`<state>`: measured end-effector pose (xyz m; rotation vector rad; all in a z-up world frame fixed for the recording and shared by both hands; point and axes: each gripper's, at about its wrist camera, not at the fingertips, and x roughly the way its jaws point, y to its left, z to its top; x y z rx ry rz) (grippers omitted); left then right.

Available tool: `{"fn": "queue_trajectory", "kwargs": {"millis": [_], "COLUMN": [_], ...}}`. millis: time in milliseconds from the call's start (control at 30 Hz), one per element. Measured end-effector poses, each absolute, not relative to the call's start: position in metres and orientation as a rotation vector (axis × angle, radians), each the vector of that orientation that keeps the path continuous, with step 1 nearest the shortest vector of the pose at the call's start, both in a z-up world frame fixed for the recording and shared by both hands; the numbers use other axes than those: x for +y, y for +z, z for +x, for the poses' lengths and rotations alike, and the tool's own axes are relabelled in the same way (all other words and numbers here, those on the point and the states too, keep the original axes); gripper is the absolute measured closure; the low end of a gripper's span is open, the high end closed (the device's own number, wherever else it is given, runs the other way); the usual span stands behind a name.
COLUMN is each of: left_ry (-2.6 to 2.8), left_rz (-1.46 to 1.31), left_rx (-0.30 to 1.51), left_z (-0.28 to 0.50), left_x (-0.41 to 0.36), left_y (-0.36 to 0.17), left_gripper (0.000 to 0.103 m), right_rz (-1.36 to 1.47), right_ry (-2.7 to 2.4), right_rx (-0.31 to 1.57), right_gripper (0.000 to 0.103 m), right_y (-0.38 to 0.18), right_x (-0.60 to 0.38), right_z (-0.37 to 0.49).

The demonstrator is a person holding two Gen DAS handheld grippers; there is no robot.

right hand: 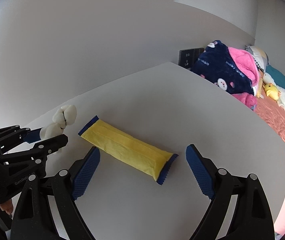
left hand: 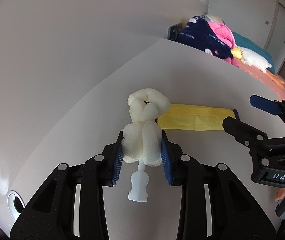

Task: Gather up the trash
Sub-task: 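Grasp the yellow snack bar end with the right gripper, then carry the foam toy with the left gripper over the bag while the right gripper carries the yellow bar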

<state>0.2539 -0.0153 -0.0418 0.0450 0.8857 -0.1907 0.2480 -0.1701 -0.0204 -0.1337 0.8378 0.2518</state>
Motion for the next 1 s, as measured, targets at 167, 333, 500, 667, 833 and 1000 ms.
{"fn": "queue_trajectory", "kwargs": {"millis": [167,333,500,667,833,1000], "left_ry": [-0.170,-0.175,-0.179,-0.187,-0.189,-0.204], "left_rz": [0.008,0.001,0.004,0.009,0.006,0.002], "left_rx": [0.897,0.900,0.904,0.905,0.900,0.895], "left_z": [0.257,0.257,0.257,0.257,0.253,0.241], "left_x": [-0.001,0.001,-0.001,-0.005,-0.009,-0.015], "left_y": [-0.043,-0.043,-0.043,-0.044,-0.043,-0.040], "left_gripper": [0.069,0.069,0.069,0.069,0.069,0.069], "right_rz": [-0.201,-0.218,-0.257,-0.233,-0.152,-0.096], "right_ry": [0.294,0.288,0.278,0.289,0.280,0.253], "right_rx": [0.854,0.904,0.925,0.934,0.908,0.914], "right_gripper": [0.015,0.038,0.053,0.072,0.072,0.072], "right_y": [-0.033,-0.047,-0.053,-0.052,-0.049,-0.044], "right_x": [-0.148,-0.138,-0.137,-0.143,-0.154,-0.170], "right_z": [0.260,0.269,0.269,0.266,0.254,0.243]}}
